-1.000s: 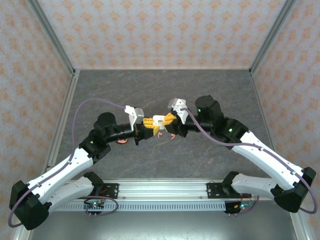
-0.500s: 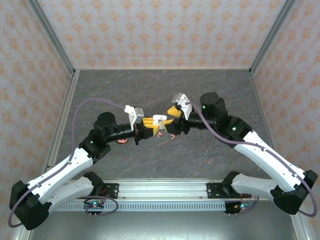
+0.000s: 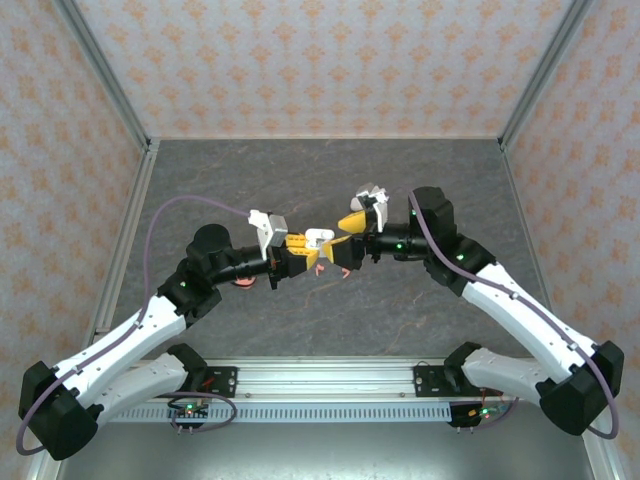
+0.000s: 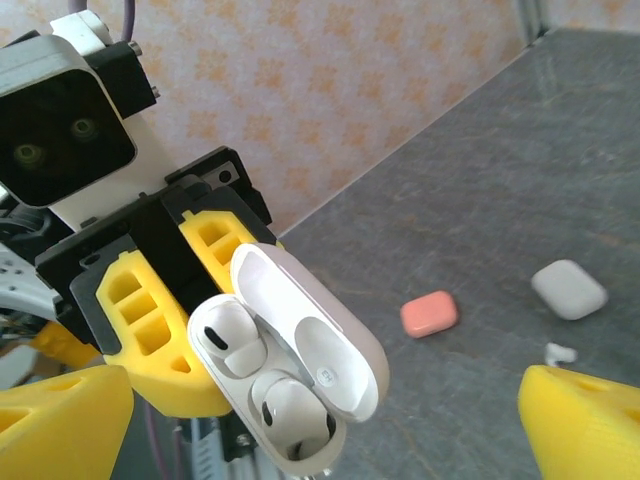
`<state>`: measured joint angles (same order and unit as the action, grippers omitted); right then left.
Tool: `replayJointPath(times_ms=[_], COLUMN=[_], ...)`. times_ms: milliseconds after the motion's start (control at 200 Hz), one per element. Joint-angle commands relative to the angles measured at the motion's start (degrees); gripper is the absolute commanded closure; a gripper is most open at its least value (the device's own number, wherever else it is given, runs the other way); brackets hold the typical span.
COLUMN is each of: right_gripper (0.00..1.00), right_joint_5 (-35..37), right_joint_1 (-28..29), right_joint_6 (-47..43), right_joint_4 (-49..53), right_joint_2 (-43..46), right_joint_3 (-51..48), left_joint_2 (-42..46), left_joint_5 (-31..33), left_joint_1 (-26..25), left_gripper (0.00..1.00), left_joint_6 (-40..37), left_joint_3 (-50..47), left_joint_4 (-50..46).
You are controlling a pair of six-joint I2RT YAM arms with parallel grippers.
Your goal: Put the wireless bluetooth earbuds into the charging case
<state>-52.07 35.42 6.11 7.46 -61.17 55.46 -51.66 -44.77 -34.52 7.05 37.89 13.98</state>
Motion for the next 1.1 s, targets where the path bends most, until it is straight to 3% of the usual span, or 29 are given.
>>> replayJointPath(times_ms=[0, 150, 400, 561, 841, 1091], right_gripper=[0.01, 0.01, 0.22, 0.28, 0.28, 0.27], right_joint_5=[-7.0, -10.4, -14.2, -13.8, -11.8, -5.7], right_joint_1=[-0.2, -0.2, -0.2, -0.2, -0.2, -0.2], right_joint_6=[5.5, 6.5, 5.2, 1.3, 0.5, -4.7], right_joint_4=[-7.5, -8.2, -5.8, -0.2, 0.9, 10.2], right_joint_2=[-0.4, -0.8, -0.7, -0.1, 2.4, 3.7], right_joint_3=[-0.4, 0.1, 2.7, 5.2, 3.6, 4.6], left_joint_2=[0.5, 0.7, 0.7, 0.7, 0.6, 0.6], left_joint_5=[-0.5, -0.4, 0.0, 0.5, 1.1, 1.5], left_joint_1=[-0.4, -0.4, -0.4, -0.4, -0.4, -0.3], left_gripper=[1.0, 1.0, 1.0, 1.0, 1.0, 1.0], left_joint_6=[-0.8, -0.8, -1.2, -1.3, -1.4, -1.3], left_joint_3=[1.7, 1.7, 1.6, 1.2, 1.0, 1.0], left_joint_4=[2.9, 2.7, 2.2, 1.9, 1.6, 1.6])
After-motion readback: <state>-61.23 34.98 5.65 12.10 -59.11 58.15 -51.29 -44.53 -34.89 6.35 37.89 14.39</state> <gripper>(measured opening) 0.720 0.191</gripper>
